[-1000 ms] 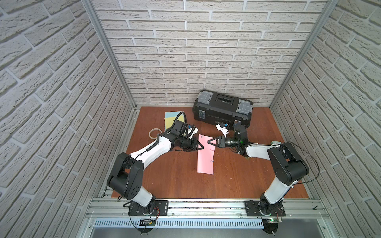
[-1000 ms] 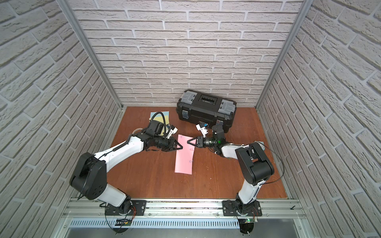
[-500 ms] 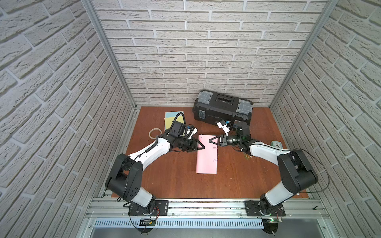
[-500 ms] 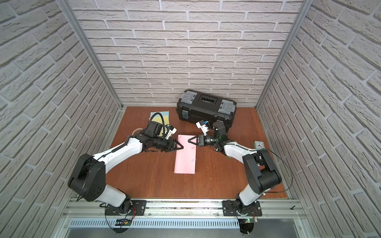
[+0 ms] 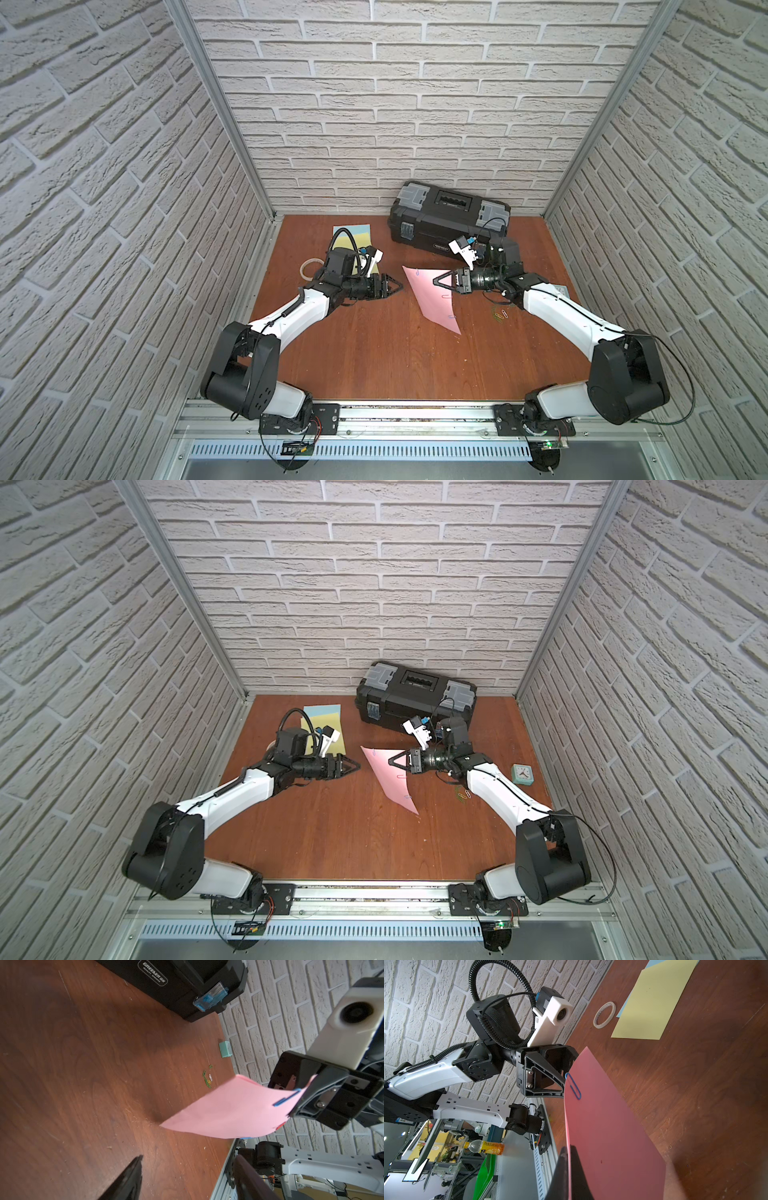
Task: Unclip the paperclips from the documents
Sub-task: Adjust the document.
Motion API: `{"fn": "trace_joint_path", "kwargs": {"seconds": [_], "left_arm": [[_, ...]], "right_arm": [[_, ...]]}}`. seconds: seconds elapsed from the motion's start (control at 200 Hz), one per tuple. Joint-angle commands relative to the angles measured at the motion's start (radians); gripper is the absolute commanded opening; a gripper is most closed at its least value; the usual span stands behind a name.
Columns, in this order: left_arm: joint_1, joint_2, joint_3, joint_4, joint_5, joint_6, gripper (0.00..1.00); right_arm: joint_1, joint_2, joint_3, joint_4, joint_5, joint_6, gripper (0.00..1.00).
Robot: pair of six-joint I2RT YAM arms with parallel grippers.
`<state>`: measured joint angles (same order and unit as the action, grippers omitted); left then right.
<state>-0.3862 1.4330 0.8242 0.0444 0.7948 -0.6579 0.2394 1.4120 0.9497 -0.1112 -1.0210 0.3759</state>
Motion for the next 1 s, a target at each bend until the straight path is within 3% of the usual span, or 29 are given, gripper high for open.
{"fn": "trace_joint_path", "kwargs": {"seconds": [0.0,0.48,0.73,0.885,0.995], "left_arm": [[0.009,-0.03,-0.028,0.173,0.061,0.025,0.72],[0.009,-0.039,-0.069,0.376,0.13,0.07,0.81],[-0.043,0.0,-0.026,0.41,0.13,0.096,0.83],[-0.072,0.028,0.007,0.409,0.125,0.112,0.82],[-0.073,0.023,0.004,0.46,0.132,0.075,0.74]], "right_arm": [[-0.006,-0.048,0.036,-0.063,-0.017,-0.045,0.03],[-0.006,-0.083,0.067,-0.086,-0.091,-0.016,0.03],[-0.006,-0.079,0.07,-0.037,-0.123,0.032,0.03],[-0.006,-0.07,0.076,-0.017,-0.128,0.044,0.03],[-0.009,-0.059,0.089,-0.048,-0.099,0.018,0.03]]}}
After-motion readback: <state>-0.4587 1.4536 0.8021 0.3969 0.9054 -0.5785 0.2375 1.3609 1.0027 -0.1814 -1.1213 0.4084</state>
